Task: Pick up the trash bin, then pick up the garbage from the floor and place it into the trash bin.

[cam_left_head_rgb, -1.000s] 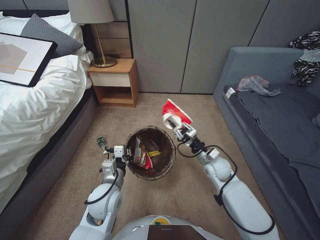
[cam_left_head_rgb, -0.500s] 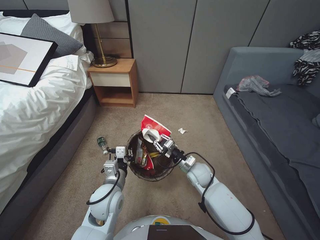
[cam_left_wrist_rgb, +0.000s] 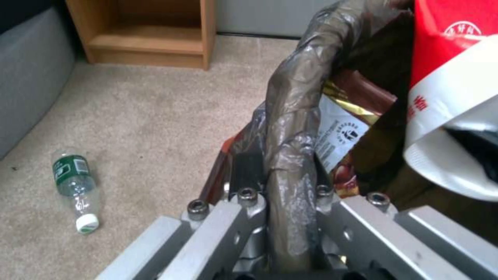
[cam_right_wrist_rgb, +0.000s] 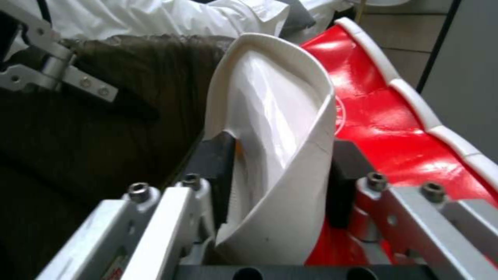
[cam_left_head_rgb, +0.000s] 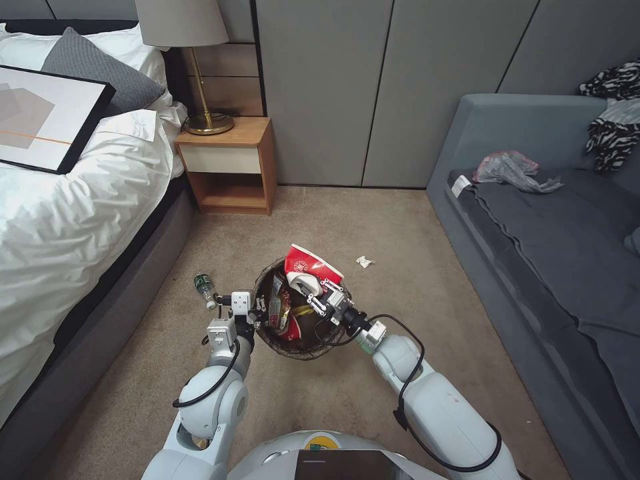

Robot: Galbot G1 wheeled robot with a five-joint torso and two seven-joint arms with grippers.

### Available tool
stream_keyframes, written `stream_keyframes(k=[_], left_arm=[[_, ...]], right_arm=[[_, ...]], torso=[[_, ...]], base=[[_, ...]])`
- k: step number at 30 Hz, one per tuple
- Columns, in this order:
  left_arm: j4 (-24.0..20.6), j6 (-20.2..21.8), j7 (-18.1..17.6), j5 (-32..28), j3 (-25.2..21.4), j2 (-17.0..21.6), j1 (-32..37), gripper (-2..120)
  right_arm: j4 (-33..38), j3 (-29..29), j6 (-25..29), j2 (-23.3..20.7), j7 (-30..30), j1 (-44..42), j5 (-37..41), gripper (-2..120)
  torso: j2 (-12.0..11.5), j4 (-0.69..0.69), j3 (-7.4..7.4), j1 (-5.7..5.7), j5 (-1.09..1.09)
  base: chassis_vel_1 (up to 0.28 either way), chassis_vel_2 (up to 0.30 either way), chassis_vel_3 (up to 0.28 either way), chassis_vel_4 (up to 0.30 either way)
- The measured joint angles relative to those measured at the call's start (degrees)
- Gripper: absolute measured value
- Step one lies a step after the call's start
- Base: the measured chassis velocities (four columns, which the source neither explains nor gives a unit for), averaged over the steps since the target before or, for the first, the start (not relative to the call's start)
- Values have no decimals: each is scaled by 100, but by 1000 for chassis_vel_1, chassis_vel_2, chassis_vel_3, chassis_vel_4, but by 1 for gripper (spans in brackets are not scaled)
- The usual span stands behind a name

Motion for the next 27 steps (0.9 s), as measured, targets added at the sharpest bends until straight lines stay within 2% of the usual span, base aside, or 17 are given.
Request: stream_keyframes(k=[3, 5, 7, 8, 12, 13, 15, 27], left_arm=[[-3, 3, -1, -9, -2, 0, -16, 0], [-7, 8, -1, -17, -2, -1, -23, 0], [-41, 22, 1, -32, 0, -2, -37, 0], [-41, 22, 1, -32, 0, -2, -37, 0], [-50, 40, -1, -42, 13, -23, -46, 0], [-50, 40, -1, -42, 13, -23, -46, 0], [-48, 46, -3, -40, 24, -35, -49, 0], [3, 88, -10, -41, 20, -44, -80, 0]], right_arm=[[-57, 9, 40, 21, -13, -72, -64, 53], [-71, 4, 49, 33, -15, -94, -86, 57], [-93, -18, 39, 55, -20, -126, -138, 69], [-93, -18, 39, 55, -20, -126, -138, 69], [-91, -63, 38, 73, -29, -160, -184, 88], [-91, -63, 38, 73, -29, -160, -184, 88], [-93, -74, 43, 72, -38, -177, -208, 96], [214, -68, 46, 41, -58, -252, -211, 100]], torso=[[0, 0, 0, 0, 0], [0, 0, 0, 0, 0], [0, 1, 0, 0, 1], [0, 1, 0, 0, 1], [0, 0, 0, 0, 1], [0, 0, 0, 0, 1], [0, 0, 0, 0, 0], [0, 0, 0, 0, 0]], base=[[0, 0, 0, 0], [0, 0, 0, 0], [0, 0, 0, 0], [0, 0, 0, 0], [0, 0, 0, 0], [0, 0, 0, 0], [0, 0, 0, 0], [0, 0, 0, 0]])
